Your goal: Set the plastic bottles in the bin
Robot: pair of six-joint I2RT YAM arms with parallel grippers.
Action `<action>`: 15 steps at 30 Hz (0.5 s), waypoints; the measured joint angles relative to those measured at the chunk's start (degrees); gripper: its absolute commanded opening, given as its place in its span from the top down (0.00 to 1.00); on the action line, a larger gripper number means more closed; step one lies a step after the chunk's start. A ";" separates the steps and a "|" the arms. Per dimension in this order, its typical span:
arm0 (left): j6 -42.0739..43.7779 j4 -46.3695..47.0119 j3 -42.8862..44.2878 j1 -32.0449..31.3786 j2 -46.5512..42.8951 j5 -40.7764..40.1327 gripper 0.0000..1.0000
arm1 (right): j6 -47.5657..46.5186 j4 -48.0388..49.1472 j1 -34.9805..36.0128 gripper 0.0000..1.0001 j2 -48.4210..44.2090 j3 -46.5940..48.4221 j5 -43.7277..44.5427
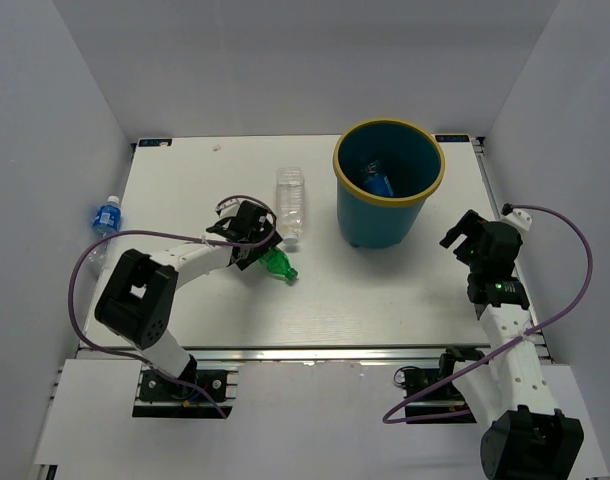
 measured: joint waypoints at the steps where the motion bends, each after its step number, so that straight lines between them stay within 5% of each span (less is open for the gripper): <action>1: -0.15 0.13 -0.20 0.00 0.35 0.42 0.22 | 0.00 0.00 0.00 0.11 -0.07 0.00 0.00; 8: -0.52 -0.52 -0.31 0.00 0.39 1.31 0.67 | 0.02 -0.02 0.00 0.11 -1.22 0.00 -0.20; 15: 1.64 -4.37 0.68 0.00 -10.67 1.01 0.69 | 0.15 -0.02 0.00 0.11 -2.56 0.00 -0.98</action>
